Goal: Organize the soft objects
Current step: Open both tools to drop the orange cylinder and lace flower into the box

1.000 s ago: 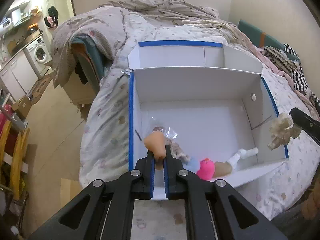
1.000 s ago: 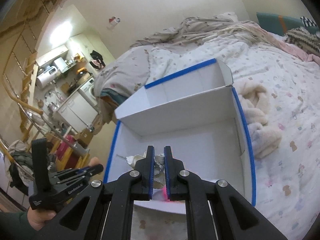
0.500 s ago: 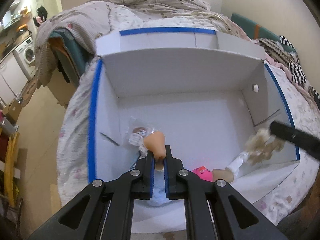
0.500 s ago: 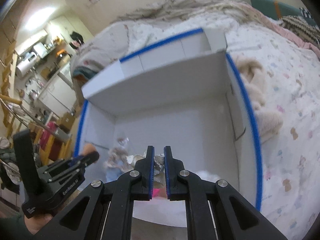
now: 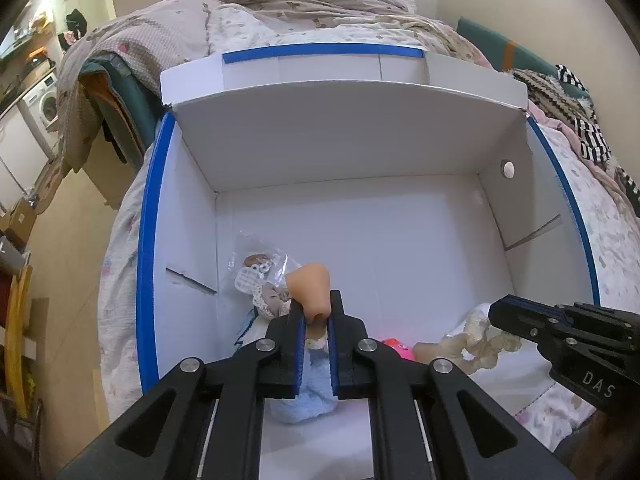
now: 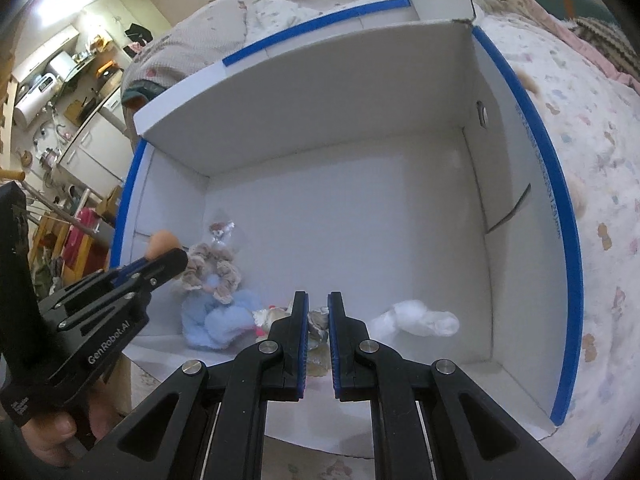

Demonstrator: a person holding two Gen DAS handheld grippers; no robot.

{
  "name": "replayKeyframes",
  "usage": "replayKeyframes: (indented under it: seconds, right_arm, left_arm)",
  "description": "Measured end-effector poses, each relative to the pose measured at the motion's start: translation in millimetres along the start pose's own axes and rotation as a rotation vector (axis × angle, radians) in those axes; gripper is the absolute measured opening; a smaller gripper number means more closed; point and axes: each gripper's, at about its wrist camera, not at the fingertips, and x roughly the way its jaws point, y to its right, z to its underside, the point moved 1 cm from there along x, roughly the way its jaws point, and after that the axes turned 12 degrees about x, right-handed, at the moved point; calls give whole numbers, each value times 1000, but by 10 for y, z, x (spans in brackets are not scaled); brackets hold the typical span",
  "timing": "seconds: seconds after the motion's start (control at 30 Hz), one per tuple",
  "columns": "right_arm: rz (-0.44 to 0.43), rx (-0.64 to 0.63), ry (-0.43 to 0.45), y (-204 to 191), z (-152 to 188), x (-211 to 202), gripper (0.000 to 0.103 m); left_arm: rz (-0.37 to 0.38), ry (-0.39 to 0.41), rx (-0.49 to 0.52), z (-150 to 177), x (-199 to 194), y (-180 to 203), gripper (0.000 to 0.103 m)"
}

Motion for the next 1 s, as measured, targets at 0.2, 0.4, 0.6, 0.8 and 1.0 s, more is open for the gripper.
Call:
replayKeyframes:
  seconds: [0.2, 0.4, 0.6, 0.8, 1.0]
  right_arm:
    - [-4, 19, 3, 20, -29, -16, 11]
    - [-3, 25, 4, 36, -25, -31, 11]
    - [34, 37, 2, 47, -23, 8, 12]
    - [42, 45, 21, 52, -45, -10, 36]
    - [33, 73, 65, 103, -95, -126, 71]
  left_arm:
    - [1, -6, -9, 10, 21, 19, 11]
    - [-10, -8, 2, 30, 20, 35, 33]
    - [-11, 3, -17, 25, -46, 23, 55]
    - [-23, 20, -4, 30, -124, 18, 57]
    - [-19, 36, -24, 36, -236, 1, 57]
